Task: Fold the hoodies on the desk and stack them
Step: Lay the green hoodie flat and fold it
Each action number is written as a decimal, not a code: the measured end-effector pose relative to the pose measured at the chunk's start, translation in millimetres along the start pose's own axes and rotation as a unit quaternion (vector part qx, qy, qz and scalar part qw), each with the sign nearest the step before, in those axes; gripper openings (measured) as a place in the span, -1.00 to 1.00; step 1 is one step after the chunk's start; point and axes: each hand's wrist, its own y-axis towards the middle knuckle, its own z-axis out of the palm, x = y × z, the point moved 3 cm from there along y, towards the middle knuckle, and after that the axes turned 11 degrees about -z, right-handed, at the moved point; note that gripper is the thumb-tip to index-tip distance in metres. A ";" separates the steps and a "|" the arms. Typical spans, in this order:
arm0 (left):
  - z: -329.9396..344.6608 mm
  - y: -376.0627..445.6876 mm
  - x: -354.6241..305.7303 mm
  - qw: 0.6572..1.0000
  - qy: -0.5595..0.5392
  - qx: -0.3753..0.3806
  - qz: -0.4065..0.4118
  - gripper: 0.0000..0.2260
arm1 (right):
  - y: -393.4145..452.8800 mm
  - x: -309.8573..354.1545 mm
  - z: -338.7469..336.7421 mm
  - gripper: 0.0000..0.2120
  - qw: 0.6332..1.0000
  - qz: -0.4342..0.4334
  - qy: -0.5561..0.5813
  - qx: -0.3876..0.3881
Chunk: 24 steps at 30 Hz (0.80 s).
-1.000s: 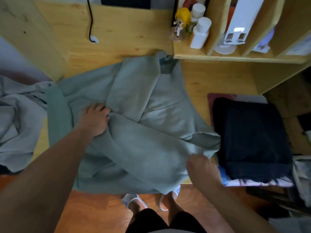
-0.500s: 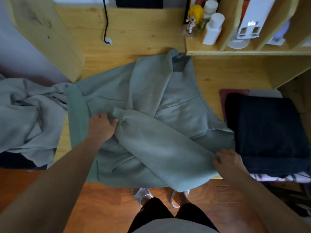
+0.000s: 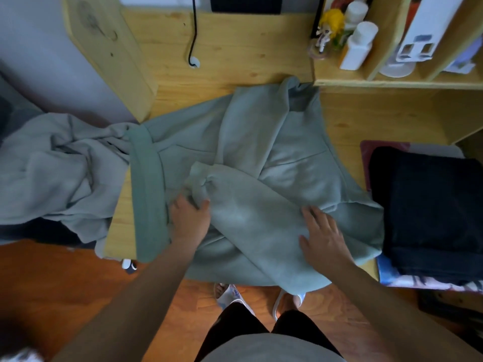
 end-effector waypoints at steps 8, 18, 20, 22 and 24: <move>5.3 43.1 -21.7 0.870 -0.348 0.190 -0.292 -0.63 | 10.8 -0.5 14.8 -0.19 0.994 0.026 -0.008 0.110; 35.8 -41.6 -82.0 0.907 -0.295 0.301 -0.020 -0.83 | 11.2 -4.8 5.5 -0.17 0.988 0.004 -0.013 0.153; 30.1 -6.3 -68.5 0.923 -0.304 0.225 -0.073 -0.83 | 12.2 -6.4 4.7 -0.17 0.986 0.006 -0.011 0.164; 7.6 24.2 -49.7 0.965 -0.212 0.124 -0.088 -0.77 | 12.9 -7.0 4.5 -0.18 0.985 0.010 -0.009 0.174; -15.7 43.9 -30.0 0.988 -0.116 0.042 -0.094 -0.72 | 13.6 -6.1 6.6 -0.18 0.984 0.011 -0.011 0.177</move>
